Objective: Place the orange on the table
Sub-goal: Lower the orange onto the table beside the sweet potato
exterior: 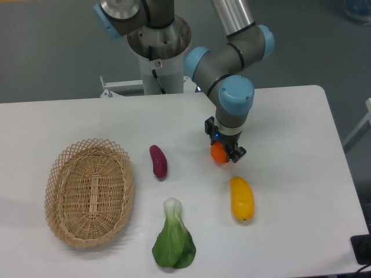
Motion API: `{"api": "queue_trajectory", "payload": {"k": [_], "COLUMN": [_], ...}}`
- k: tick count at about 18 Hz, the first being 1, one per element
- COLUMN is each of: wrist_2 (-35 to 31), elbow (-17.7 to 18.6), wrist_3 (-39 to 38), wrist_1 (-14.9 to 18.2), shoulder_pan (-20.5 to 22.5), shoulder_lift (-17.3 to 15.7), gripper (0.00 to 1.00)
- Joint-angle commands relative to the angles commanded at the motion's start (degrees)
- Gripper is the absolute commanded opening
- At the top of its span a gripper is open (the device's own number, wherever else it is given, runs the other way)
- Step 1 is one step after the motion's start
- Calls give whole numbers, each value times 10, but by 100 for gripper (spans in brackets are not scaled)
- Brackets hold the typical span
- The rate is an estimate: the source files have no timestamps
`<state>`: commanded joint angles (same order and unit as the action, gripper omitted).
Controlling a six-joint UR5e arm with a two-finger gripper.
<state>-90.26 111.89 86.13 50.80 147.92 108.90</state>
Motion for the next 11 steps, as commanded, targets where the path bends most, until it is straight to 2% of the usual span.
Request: {"api": "queue_trajectory", "payload": {"k": [2, 4, 5, 7, 11], "wrist_2": [0, -3, -4, -4, -4], "elbow": [0, -1, -1, -3, -8], "wrist_3": [0, 1, 1, 1, 5], "wrist_1": [0, 0, 0, -1, -1], "shoulder_pan": [0, -1, -1, -2, -2], "shoulder_lift": [0, 0, 0, 0, -4], "gripper": [65, 73, 79, 100, 100]}}
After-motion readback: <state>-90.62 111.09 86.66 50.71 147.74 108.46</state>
